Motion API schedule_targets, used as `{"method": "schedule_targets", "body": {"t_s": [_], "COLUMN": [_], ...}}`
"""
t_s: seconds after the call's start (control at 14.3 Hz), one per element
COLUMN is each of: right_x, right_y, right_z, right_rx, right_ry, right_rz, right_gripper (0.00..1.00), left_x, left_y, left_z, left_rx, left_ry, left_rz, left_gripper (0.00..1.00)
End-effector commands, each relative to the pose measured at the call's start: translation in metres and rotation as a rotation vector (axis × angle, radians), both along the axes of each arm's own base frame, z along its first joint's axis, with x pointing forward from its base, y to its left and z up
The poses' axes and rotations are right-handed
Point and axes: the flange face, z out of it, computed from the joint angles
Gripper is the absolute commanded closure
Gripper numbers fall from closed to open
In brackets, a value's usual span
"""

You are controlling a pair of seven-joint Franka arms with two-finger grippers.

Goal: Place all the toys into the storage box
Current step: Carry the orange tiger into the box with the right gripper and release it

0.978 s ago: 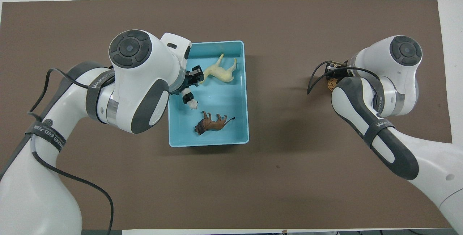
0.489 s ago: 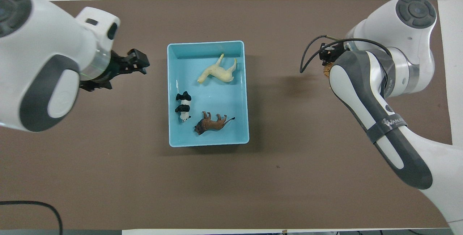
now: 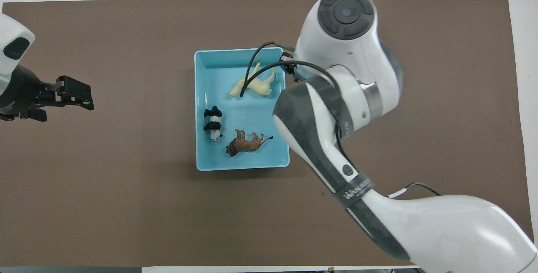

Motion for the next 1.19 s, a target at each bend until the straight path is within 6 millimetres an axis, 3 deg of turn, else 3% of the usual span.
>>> {"method": "schedule_targets", "body": {"t_s": [0.0,0.07,0.21,0.35,0.42,0.56,0.7,0.84,0.91,1.05,1.12], "right_x": [0.014,0.01,0.008,-0.002,-0.002,-0.001,0.005,0.012,0.017,0.038,0.052], "right_y": [0.032,0.044,0.062,0.085,0.085,0.083,0.071,0.065,0.052,0.003,-0.031], "right_z": [-0.026,-0.041,-0.057,-0.069,-0.069,-0.069,-0.065,-0.05,-0.041,-0.004,0.001], "right_rx": [0.006,0.002,0.003,-0.003,-0.008,-0.016,-0.042,-0.041,-0.045,-0.039,-0.043], "right_ry": [-0.035,-0.032,-0.035,-0.052,-0.056,-0.052,-0.044,-0.055,-0.056,-0.091,-0.084], "right_rz": [0.022,0.038,0.058,0.096,0.098,0.097,0.079,0.076,0.085,0.147,0.173], "right_gripper": [1.0,1.0,1.0,1.0,0.82,0.0,0.0,0.0,0.0,0.0,0.0], "left_x": [-0.011,-0.01,-0.007,-0.006,-0.002,-0.002,-0.018,-0.018,-0.015,-0.012,-0.012], "left_y": [0.021,0.021,0.058,0.054,0.047,0.035,0.033,0.032,0.027,0.015,0.015], "left_z": [-0.005,-0.002,-0.003,-0.007,-0.008,0.002,-0.016,-0.018,-0.02,-0.016,-0.017], "left_rx": [0.001,-0.002,-0.014,-0.012,-0.009,-0.002,0.001,0.002,0.002,0.004,0.002], "left_ry": [0.006,-0.005,-0.003,0.0,0.01,-0.014,0.015,0.002,-0.03,-0.056,-0.06], "left_rz": [-0.045,-0.071,-0.046,-0.07,-0.083,-0.1,-0.112,-0.114,-0.126,-0.149,-0.181], "left_gripper": [0.0,0.0,0.0,0.0,0.0,0.0,0.0,0.0,0.0,0.0,0.0]}}
